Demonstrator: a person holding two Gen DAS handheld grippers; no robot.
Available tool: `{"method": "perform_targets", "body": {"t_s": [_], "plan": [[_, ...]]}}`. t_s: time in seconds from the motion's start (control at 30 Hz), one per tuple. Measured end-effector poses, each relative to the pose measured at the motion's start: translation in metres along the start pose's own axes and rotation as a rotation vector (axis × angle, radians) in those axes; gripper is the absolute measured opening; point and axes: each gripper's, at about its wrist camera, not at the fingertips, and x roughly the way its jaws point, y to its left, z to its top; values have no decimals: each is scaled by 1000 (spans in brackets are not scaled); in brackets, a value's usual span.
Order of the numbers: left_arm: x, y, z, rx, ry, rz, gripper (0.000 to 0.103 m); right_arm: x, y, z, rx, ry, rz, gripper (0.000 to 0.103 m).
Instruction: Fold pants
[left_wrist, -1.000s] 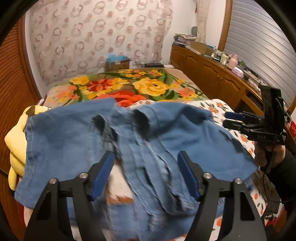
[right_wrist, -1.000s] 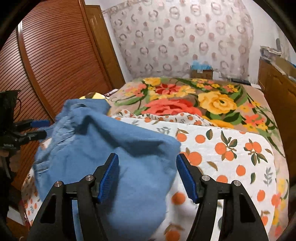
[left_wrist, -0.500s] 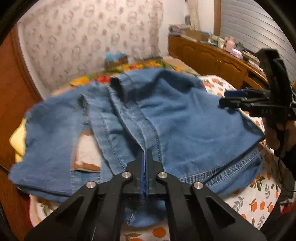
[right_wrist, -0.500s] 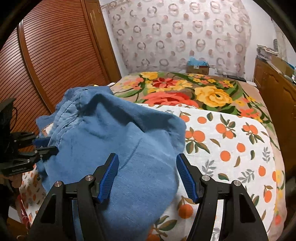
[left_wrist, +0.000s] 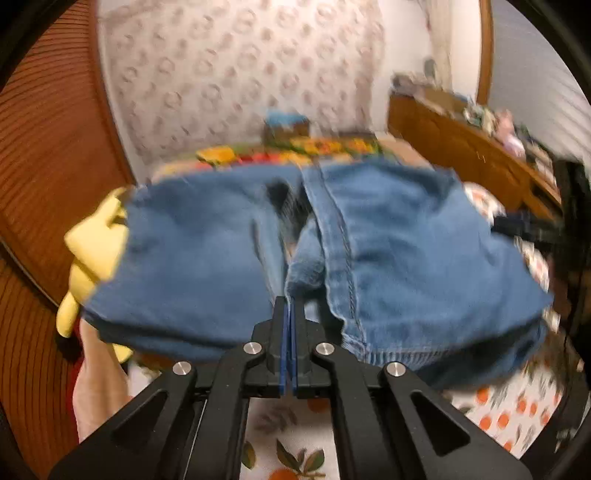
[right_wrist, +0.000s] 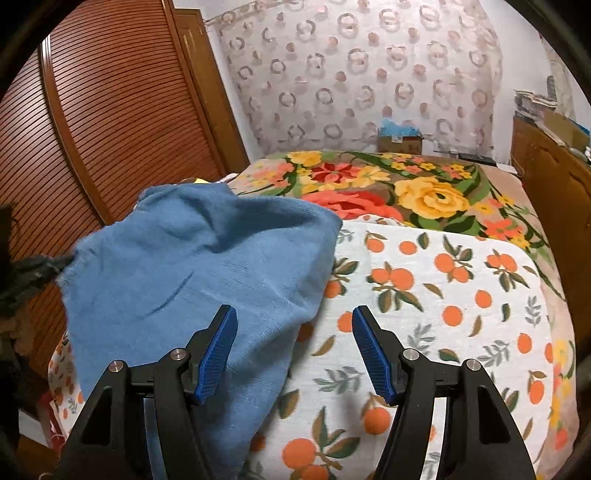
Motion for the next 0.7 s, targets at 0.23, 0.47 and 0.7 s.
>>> {"method": "perform_targets", "body": {"t_s": [0.23,0.47,0.7], "plan": [[-3,-6,-5,-7,-21,-12,7,25,8,-7,-16,75,41,68],[-19,-9,23,6,-96,-25,47,20,3,-8,-12,65,23,68],[-15,-38,57,38,-139,-105,47,-23,18,-23,-30,1,56,65]]}}
